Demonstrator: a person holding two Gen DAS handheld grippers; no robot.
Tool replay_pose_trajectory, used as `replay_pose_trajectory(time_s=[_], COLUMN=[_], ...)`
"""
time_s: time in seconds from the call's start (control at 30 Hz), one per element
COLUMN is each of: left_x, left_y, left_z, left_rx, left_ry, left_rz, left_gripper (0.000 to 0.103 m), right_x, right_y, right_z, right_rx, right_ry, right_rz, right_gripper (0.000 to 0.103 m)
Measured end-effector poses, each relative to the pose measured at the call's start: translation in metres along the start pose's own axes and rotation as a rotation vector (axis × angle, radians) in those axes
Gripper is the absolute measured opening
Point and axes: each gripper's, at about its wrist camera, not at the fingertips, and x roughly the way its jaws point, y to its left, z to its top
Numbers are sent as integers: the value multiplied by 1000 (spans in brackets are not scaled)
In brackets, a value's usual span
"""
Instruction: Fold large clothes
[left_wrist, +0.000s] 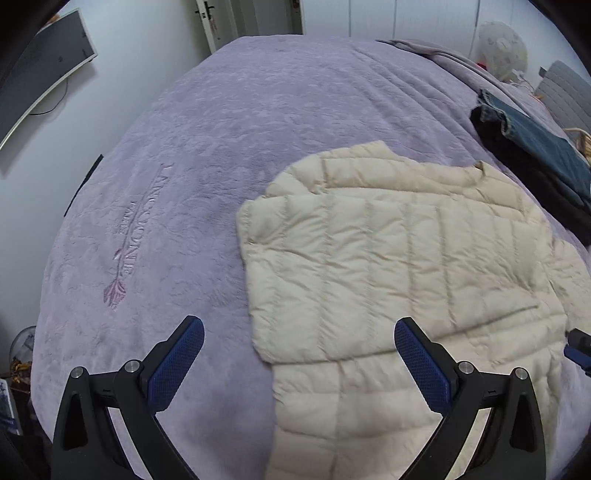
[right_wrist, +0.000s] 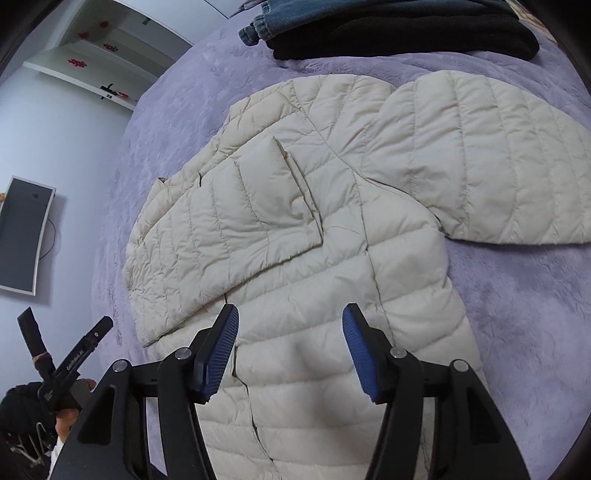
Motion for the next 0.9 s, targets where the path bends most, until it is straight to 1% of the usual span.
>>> replay_pose_trajectory(time_s=[0.03,0.07,0.13,0.2,0.3,0.47,0.6,0.77,0.9], left_x=[-4,-8,-14,-16,-17,-21,-23,-23,-23], left_y=[-11,-22,-44,-63,-92,-140,-174,-209,-231], left_z=[-4,-8,-14,-19,-24,-31,-34,-38,-41], left_rx=[14,24,42,61,77,145,197,233,263], left_ry=[8,14,25,42,72,82,89,107,113], left_rz=[-14,-30,-56,-84,-117,-148,-165,-187,-196], left_gripper=[103,103,103,103,103,103,103,103,103], right_x=[-5,-11,-21,-31,-48,-69,-78,-85,-86], right_y=[-5,-9,-21,-34,-59,-108,-141,-181,-215], right_z=[-2,-4,-7,-10,-12,-15,-18,-21,-16], right_rx=[10,19,38,66,118,226,278,381,474], right_ry=[-2,-5,-9,-18,-47,-93,-113,-153,-157], right_rz=[6,10,6,9,6,3,4,15,42], right_gripper=[74,76,76,81,84,86,86,86,86])
